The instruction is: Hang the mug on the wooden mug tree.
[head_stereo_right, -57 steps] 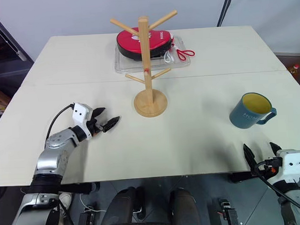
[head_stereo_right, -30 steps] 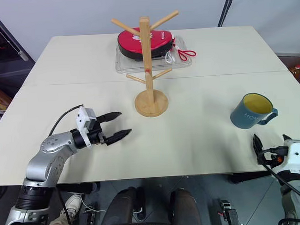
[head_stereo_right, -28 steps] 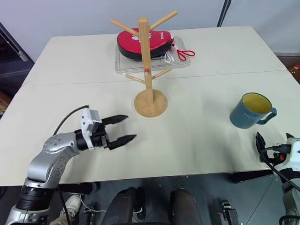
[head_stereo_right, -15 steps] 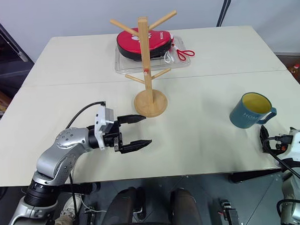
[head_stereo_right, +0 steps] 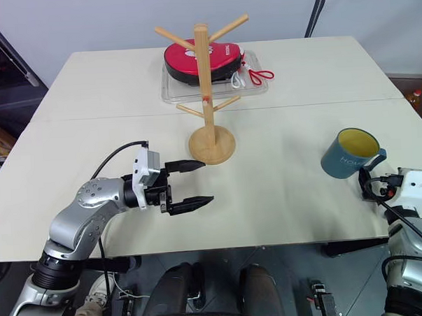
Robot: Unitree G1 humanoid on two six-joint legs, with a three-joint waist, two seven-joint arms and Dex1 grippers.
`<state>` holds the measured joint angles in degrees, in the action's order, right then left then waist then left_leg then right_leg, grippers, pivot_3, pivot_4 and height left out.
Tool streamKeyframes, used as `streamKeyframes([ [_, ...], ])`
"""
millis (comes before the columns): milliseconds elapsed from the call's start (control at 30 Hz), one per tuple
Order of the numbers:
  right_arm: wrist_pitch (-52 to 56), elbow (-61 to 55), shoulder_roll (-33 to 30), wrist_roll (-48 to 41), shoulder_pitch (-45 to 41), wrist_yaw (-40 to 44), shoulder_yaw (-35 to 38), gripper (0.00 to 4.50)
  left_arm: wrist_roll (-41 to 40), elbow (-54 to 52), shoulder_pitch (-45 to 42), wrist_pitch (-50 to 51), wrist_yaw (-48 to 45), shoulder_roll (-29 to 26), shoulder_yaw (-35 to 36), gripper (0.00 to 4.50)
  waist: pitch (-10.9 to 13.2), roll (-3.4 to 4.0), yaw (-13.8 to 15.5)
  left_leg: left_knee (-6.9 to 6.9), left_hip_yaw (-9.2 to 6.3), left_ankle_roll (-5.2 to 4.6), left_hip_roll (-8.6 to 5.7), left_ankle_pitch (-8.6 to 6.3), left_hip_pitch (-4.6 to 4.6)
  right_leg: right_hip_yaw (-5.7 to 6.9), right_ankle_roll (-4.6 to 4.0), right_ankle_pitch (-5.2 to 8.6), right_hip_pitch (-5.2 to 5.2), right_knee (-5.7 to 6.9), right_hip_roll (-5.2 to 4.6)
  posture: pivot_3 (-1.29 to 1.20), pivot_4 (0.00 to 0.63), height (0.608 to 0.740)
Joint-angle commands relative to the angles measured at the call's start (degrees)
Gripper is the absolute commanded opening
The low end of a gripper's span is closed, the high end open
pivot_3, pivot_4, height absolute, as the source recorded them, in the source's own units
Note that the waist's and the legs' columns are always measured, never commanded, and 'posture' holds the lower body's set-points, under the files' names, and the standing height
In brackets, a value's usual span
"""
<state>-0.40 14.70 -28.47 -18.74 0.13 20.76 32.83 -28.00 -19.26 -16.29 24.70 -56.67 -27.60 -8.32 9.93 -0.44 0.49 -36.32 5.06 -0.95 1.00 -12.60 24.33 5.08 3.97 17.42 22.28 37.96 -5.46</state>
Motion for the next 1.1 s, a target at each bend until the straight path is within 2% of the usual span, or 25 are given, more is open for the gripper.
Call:
streamKeyframes([
  [33, -2.45, 2.22, -2.21, 0.17, -2.5, 1.07, 0.06, 4.42, -0.08, -2.25, -0.84, -0.64, 0.31, -0.34, -0.05, 4.5, 0.0, 0.0, -0.09, 0.0, 0.0, 0.0, 0.0, 0.0, 0.0, 0.0, 0.0, 0.0, 0.0, 0.01, 0.0, 0.0, 0.15, 0.74],
  [300, -4.51, 8.66, -3.57, -0.06, -6.66, 3.63, -1.45, 4.42, 0.36, -2.22, -0.9, -1.0, 0.63, -0.74, -0.03, 4.5, 0.0, 0.0, -0.14, -0.02, 0.0, 0.0, 0.0, 0.0, -0.01, 0.0, 0.0, 0.0, -0.02, 0.02, 0.01, 0.0, 0.15, 0.74],
  [433, -4.98, 10.83, -3.68, -0.73, -8.26, 5.79, -2.12, 2.55, 0.58, -2.6, -0.63, -1.05, 1.01, -0.87, 0.01, 4.5, 0.01, 0.01, -0.2, -0.03, 0.0, 0.01, 0.0, 0.01, -0.01, 0.0, 0.0, 0.0, -0.02, 0.03, 0.01, 0.0, 0.15, 0.74],
  [533, -5.01, 10.48, -3.31, -1.47, -8.19, 7.28, -2.41, 0.87, 0.62, -2.99, -0.14, -1.02, 1.24, -1.01, 0.14, 4.5, 0.01, 0.01, -0.14, -0.04, 0.0, 0.01, 0.0, 0.01, -0.01, 0.0, 0.0, 0.0, -0.03, 0.04, 0.01, 0.0, 0.15, 0.74],
  [600, -4.87, 9.81, -3.05, -1.9, -7.9, 7.83, -2.48, 0.03, 0.71, -3.03, 0.01, -1.01, 1.33, -1.06, 0.19, 4.5, 0.01, 0.0, -0.11, -0.05, 0.0, 0.01, 0.0, 0.01, -0.01, 0.0, 0.0, 0.0, -0.04, 0.04, 0.0, 0.0, 0.15, 0.74],
  [733, -4.15, 6.07, -2.46, -2.76, -6.65, 8.05, -2.68, 0.03, 0.64, -2.97, 0.05, -0.91, 1.48, -1.21, 0.4, 4.5, 0.02, 0.01, -0.12, -0.06, -0.01, 0.01, 0.0, 0.0, -0.02, 0.0, 0.0, 0.0, -0.06, 0.04, 0.0, 0.0, 0.15, 0.74],
  [867, -2.97, -3.39, -3.39, 0.07, -3.22, 7.19, -5.19, 0.03, 0.92, -2.04, 0.26, -1.58, 1.57, -1.88, 1.25, 4.5, 0.03, 0.03, -0.2, -0.06, -0.02, 0.01, 0.01, 0.0, -0.02, 0.0, 0.0, 0.0, -0.04, 0.04, -0.01, 0.0, 0.15, 0.74],
  [1000, 2.98, -29.05, -7.46, 5.45, 1.91, 9.11, -13.7, 0.03, 2.14, 2.62, -0.23, -4.19, 2.43, -3.17, 4.84, 4.5, 0.06, 0.29, -0.49, -0.05, -0.01, 0.01, 0.02, 0.0, -0.01, -0.03, 0.01, 0.0, 0.03, 0.08, -0.02, 0.0, 0.15, 0.74],
  [1100, 13.73, -46.05, -10.78, 9.47, 0.12, 7.44, -20.65, 0.03, 3.78, 7.0, -0.55, -7.53, 2.16, -4.88, 7.08, 4.5, 0.06, 0.27, -1.13, -0.04, -0.01, 0.04, 0.09, 0.02, -0.02, -0.07, 0.01, 0.0, 0.07, 0.12, 0.06, 0.0, 0.15, 0.74],
])
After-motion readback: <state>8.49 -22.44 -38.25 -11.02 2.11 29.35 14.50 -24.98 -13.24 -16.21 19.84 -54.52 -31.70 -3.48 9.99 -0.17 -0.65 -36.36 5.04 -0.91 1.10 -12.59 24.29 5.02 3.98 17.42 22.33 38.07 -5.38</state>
